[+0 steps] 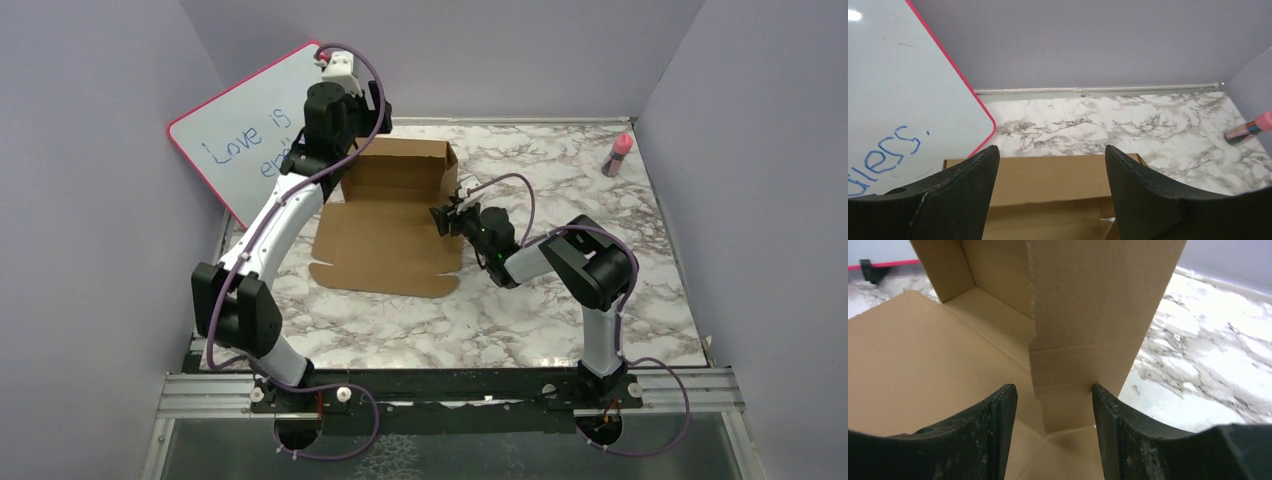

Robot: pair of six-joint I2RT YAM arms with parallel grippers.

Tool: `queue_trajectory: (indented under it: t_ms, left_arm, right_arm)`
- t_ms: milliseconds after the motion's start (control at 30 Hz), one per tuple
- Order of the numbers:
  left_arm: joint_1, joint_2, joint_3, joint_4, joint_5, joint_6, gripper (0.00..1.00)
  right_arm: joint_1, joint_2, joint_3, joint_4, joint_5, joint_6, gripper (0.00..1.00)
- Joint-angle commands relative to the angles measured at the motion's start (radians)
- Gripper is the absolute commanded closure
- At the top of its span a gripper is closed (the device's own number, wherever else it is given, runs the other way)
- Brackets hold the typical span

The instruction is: Fold the paper box

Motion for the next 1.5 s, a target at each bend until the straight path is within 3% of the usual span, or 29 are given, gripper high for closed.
queue_trajectory:
  t_ms: [0,300,500,867,1467]
  left_arm:
    - [0.055,0.152,0.16,-0.117,0.113,0.091,0.21]
    - [0.092,0.401,0.426,-0.231,0.286,0.16,0.21]
    - [0.098,0.514,0.522,-0.294,0.418,0.161,0.22]
    - [0.098,0.573,0.513,-0.368,0.65,0.127,0.23]
    - [0.098,0.474,0.424,-0.448,0.764,0.011,0.24]
  right_arm:
    - [-0.005,-0.001,0.044,-0.001,-0.119,-0.056,0.39]
    - [-0.01,-0.013,0.058,-0.038,-0.154,-0.054,0.39]
    - [-0.011,0.005,0.086,-0.053,-0.172,-0.051,0.38]
    - [-0.012,0.014,0.106,-0.063,-0.201,-0.054,0.39]
    - [-0.018,-0.104,0.07,-0.102,-0.258,-0.049,0.39]
